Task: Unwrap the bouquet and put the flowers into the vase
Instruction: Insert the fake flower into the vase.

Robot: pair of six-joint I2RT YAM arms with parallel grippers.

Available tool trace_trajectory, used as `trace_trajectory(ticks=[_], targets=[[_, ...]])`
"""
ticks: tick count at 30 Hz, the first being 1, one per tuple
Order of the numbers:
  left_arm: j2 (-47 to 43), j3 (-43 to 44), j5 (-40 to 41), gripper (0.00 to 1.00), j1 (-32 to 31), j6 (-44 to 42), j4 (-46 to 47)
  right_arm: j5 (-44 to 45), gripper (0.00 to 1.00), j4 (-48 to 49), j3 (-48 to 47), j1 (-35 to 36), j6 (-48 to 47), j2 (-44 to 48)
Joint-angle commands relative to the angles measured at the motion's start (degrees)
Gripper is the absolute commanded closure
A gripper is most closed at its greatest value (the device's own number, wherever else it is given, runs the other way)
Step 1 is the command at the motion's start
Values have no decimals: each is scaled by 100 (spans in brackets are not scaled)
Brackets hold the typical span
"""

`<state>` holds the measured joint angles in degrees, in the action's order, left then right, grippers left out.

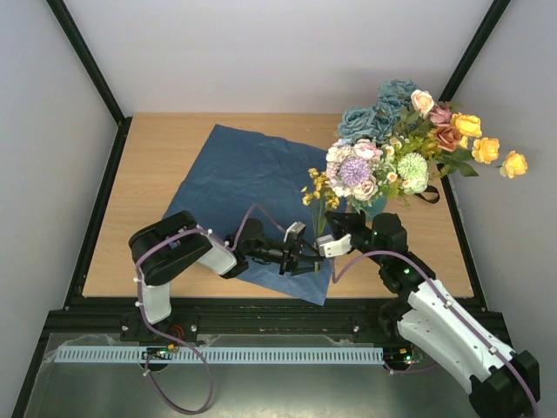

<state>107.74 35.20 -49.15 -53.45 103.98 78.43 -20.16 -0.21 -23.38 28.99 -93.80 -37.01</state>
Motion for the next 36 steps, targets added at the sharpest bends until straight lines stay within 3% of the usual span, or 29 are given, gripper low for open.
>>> trace_trajectory(ticks=[1, 6, 10, 13, 15, 18, 21, 25, 30, 34, 36], targets=[[-31, 62, -23, 65, 79, 598, 3025, 359, 98, 212, -235, 402, -128, -128], [-313, -279, 164, 78, 319, 384, 3029, 421, 98, 459, -89, 502, -69, -135], [-653, -566, 368, 97, 565, 81, 3029, 378, 98, 489, -73, 511, -27, -105], [-917, -744, 428, 98, 745, -77, 3029, 333, 95, 531, -59, 519, 57, -116], [-1127, -943, 485, 98, 885, -216, 3013, 210, 88, 545, -53, 520, 304, -130], [-1457, -1265, 537, 98, 1103, -635, 2619, 14, 66, 490, -19, 528, 837, -131], [-1839, -1511, 649, 98, 1263, -1321, 1984, -294, 59, 452, 88, 557, 1662, -115], [-2790, -1595, 1049, 98, 1324, -2855, -134, -834, 62, 992, 336, 610, 3313, -49], [-4823, -1025, 2771, 98, 1024, -5748, -4169, -1001, 88, 1247, 172, 1053, 5456, -277], [-5933, -1002, 3628, 98, 917, -6562, -5117, -305, 89, 1776, 3, 1590, 7515, -548], [-6277, -962, 3755, 98, 907, -6858, -5506, 465, 86, 2021, -148, 1817, 9309, -659]])
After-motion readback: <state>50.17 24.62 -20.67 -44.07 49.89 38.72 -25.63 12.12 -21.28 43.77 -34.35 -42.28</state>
